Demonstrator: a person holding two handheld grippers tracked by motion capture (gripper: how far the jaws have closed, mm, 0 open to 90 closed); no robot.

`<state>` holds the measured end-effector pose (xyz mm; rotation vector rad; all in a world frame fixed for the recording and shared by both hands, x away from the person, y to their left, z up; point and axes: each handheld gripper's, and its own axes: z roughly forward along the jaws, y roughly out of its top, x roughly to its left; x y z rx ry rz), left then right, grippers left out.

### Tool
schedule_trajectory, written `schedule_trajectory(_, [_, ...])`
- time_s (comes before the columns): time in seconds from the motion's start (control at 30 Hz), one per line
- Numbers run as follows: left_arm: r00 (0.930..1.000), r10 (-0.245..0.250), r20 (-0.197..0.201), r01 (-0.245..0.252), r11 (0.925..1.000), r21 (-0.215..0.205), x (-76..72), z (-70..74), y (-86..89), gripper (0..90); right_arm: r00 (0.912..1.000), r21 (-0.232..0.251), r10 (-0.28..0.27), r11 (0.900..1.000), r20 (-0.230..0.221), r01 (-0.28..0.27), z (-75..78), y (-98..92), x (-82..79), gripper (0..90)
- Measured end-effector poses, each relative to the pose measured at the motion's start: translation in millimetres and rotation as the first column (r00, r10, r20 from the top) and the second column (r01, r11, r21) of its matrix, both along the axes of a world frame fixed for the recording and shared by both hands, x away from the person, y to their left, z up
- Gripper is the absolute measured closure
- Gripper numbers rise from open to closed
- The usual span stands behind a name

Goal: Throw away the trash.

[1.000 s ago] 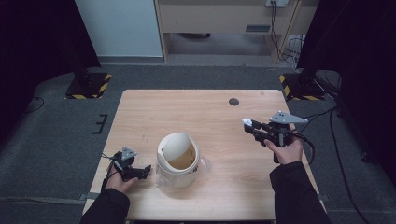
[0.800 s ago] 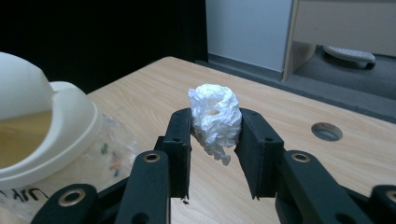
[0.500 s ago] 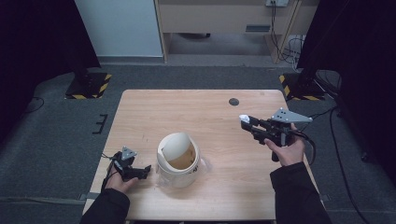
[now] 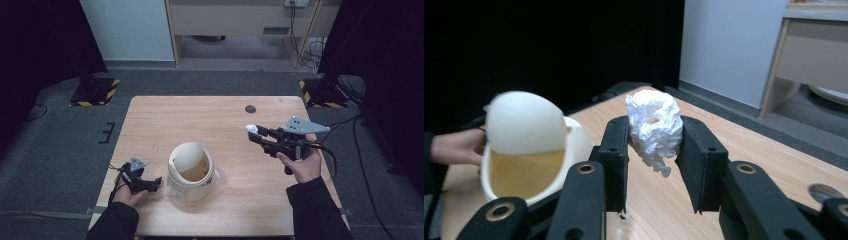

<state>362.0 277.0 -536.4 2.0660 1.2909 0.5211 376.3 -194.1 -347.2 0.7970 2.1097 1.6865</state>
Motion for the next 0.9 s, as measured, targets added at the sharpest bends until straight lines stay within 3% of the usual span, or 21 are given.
schedule_trajectory(0.53, [1.0,0.0,0.0,0.0,1.0,0.0,0.0,0.0,0.0,0.0,0.9965,0.004,0.081,0.997,0.021,-0.081,8.2,22.4,-13.2,65.8])
schedule_trajectory(0.9, [1.0,0.0,0.0,0.0,1.0,0.0,0.0,0.0,0.0,0.0,0.9925,0.004,0.122,0.992,-0.005,-0.122,1.1,35.7,-15.3,65.9])
